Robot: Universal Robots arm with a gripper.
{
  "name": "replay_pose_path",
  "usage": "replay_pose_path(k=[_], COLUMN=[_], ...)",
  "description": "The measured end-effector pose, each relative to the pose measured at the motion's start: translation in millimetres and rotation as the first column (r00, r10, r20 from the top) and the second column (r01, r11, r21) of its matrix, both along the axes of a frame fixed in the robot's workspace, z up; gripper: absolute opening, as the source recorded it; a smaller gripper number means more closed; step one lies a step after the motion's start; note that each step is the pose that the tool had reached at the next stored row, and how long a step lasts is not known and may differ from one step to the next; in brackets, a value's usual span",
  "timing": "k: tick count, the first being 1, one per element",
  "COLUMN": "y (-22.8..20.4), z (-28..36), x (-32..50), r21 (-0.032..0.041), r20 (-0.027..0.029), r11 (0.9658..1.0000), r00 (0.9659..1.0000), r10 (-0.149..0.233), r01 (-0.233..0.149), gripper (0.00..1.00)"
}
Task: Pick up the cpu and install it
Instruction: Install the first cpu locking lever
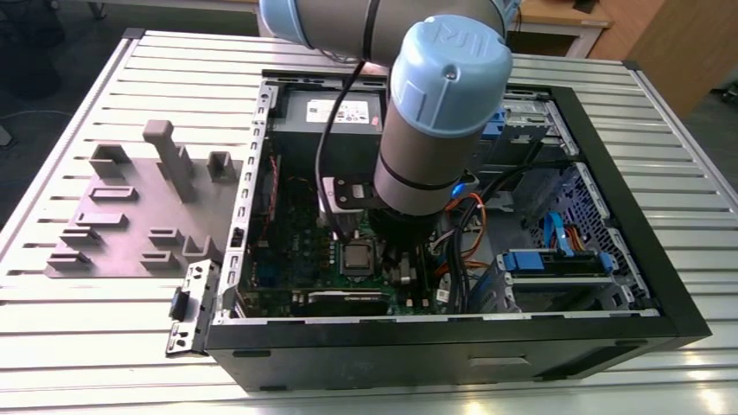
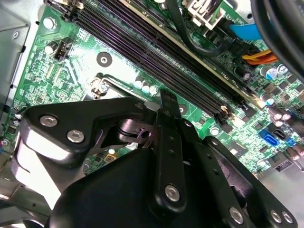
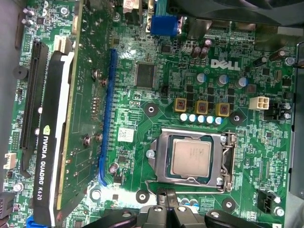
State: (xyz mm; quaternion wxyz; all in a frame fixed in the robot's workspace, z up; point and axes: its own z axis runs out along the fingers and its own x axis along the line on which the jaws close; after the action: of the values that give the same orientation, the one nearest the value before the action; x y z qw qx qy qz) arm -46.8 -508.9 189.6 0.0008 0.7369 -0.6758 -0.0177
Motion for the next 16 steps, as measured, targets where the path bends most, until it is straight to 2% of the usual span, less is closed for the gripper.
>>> replay_pose_path(k=[10, 14, 16], y=[0.0, 0.0, 0.1], z=[-0.9, -0.2, 1.8], x=[-1.5, -3.4, -3.5], r21=[0.0, 0.0013, 0.0042], r20=[0.0003, 0.0003, 0.0006], r11=[1.0, 1.0, 1.0], r00=[1.0, 1.0, 1.0], r10=[0.005, 0.005, 0.005], r01=[-0.005, -0.005, -0.005], gripper=[0.11, 0.11, 0.11])
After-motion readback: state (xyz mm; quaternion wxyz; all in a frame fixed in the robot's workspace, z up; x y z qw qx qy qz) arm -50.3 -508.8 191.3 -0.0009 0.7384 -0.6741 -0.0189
